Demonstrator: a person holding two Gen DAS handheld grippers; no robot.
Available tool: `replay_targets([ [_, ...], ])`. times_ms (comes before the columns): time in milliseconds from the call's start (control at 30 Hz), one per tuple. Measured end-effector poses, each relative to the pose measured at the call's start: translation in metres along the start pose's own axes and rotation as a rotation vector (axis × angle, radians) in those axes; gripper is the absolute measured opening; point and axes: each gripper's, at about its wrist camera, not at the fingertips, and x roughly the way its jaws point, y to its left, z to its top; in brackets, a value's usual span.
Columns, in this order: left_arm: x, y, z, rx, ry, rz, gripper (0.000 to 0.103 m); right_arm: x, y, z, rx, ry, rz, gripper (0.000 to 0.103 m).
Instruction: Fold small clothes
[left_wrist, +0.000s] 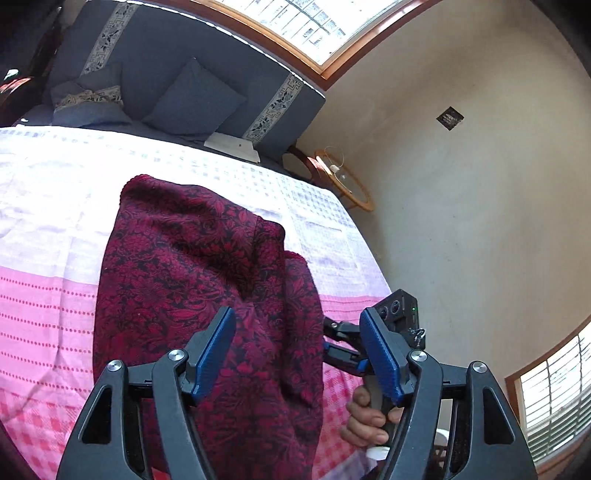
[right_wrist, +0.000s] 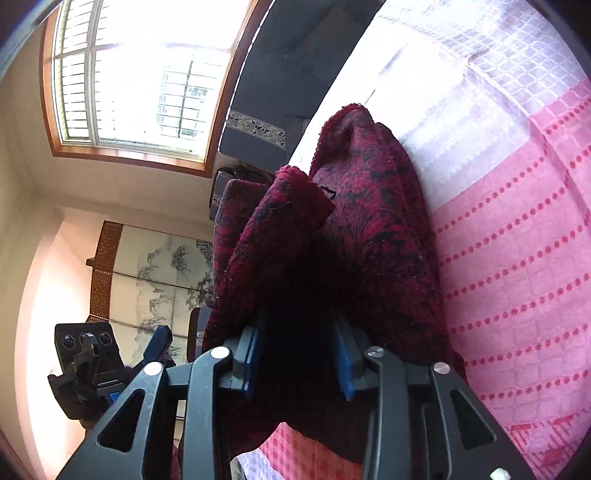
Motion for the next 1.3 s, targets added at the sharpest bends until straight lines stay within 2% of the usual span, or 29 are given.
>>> replay_targets([
  [100,-0.001,0.026,-0.025,-0.018,0.006,0.010,0.071,-0.008,0.004,0.001,0.021,-0.001,-0.001,0.049],
  [167,0.008,0.034,-0.042,-0.021,0.026,-0.040,0.071,-0.006,0.011,0.003,0.017,0.014,0.003,0.056],
  [267,0.027,0.031,-0.064,0.002,0.032,-0.112,0.071,-0.002,0.029,0.006,-0.033,0.031,-0.063,0.068],
  [367,0.058,0.022,-0.081,0.016,0.076,-0.170,0.071,0.009,0.043,0.018,-0.073,0.060,-0.150,0.071],
  [500,0.083,0.008,-0.095,0.111,0.081,-0.142,0.071,0.029,0.047,0.028,-0.111,0.104,-0.241,0.071],
  [633,0.079,0.004,-0.098,0.161,0.081,-0.134,0.071,0.047,0.048,0.028,-0.160,0.109,-0.274,0.071],
  [667,0.076,0.005,-0.098,0.160,0.079,-0.135,0.071,0.051,0.052,0.027,-0.195,0.101,-0.290,0.065],
  [700,0.072,0.005,-0.097,0.164,0.076,-0.131,0.071,0.057,0.056,0.026,-0.232,0.107,-0.324,0.054],
  [733,0.066,0.004,-0.096,0.168,0.072,-0.124,0.071,0.066,0.059,0.026,-0.257,0.128,-0.357,0.024],
  [800,0.052,0.000,-0.093,0.172,0.052,-0.117,0.071,0.070,0.062,0.029,-0.274,0.130,-0.367,0.024],
  [900,0.024,-0.007,-0.081,0.178,-0.019,-0.108,0.072,0.057,0.079,0.047,-0.317,0.092,-0.305,0.021],
  [967,0.011,-0.010,-0.071,0.188,-0.087,-0.088,0.076,0.046,0.092,0.062,-0.346,0.067,-0.264,0.020],
  [1033,0.014,-0.009,-0.061,0.211,-0.119,-0.013,0.082,0.039,0.096,0.079,-0.358,0.051,-0.218,0.020],
  [1067,0.020,-0.004,-0.058,0.206,-0.111,0.018,0.083,0.039,0.092,0.087,-0.347,0.051,-0.200,0.020],
  [1200,0.056,0.026,-0.058,0.111,-0.025,0.015,0.083,0.047,0.040,0.095,-0.252,0.057,-0.199,0.020],
  [1300,0.068,0.029,-0.068,0.143,-0.026,0.039,0.083,0.044,0.008,0.088,-0.203,0.049,-0.152,0.021],
])
